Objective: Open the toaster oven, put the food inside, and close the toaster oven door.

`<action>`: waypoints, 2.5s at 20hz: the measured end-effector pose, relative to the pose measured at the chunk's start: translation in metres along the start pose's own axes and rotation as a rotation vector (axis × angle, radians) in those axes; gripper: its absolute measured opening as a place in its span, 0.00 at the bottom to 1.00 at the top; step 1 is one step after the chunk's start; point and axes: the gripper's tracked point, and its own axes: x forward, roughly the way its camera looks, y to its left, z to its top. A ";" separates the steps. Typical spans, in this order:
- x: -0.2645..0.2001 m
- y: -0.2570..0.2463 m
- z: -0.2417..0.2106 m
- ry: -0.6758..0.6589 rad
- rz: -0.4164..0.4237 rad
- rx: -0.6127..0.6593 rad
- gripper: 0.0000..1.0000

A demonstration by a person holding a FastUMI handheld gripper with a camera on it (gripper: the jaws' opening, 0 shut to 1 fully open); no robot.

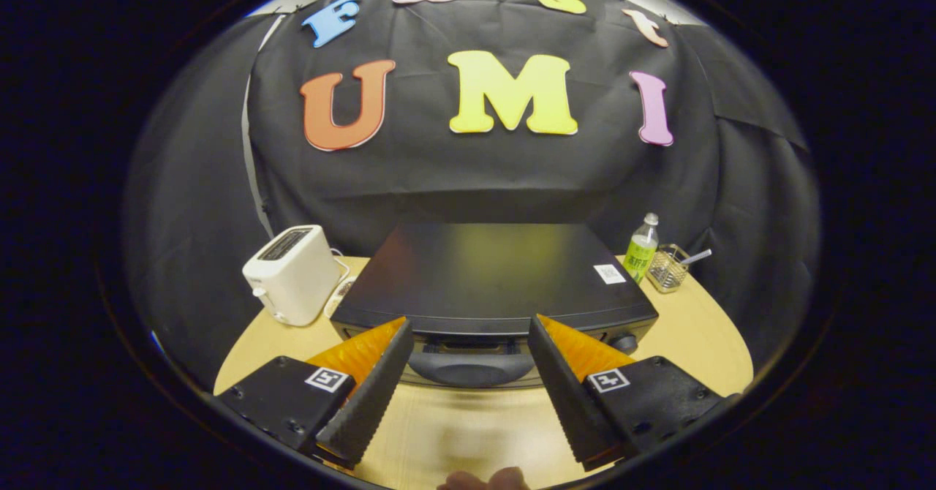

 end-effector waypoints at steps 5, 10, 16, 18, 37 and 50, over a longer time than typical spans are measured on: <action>0.020 -0.004 -0.029 0.076 -0.027 0.000 1.00; 0.028 -0.004 -0.028 0.063 -0.048 0.010 1.00; 0.009 -0.001 -0.045 0.113 -0.043 0.023 1.00; 0.002 -0.001 -0.060 0.127 -0.048 0.013 1.00; -0.096 -0.014 -0.128 0.269 0.013 0.018 1.00; -0.195 0.092 -0.150 0.604 0.502 0.268 1.00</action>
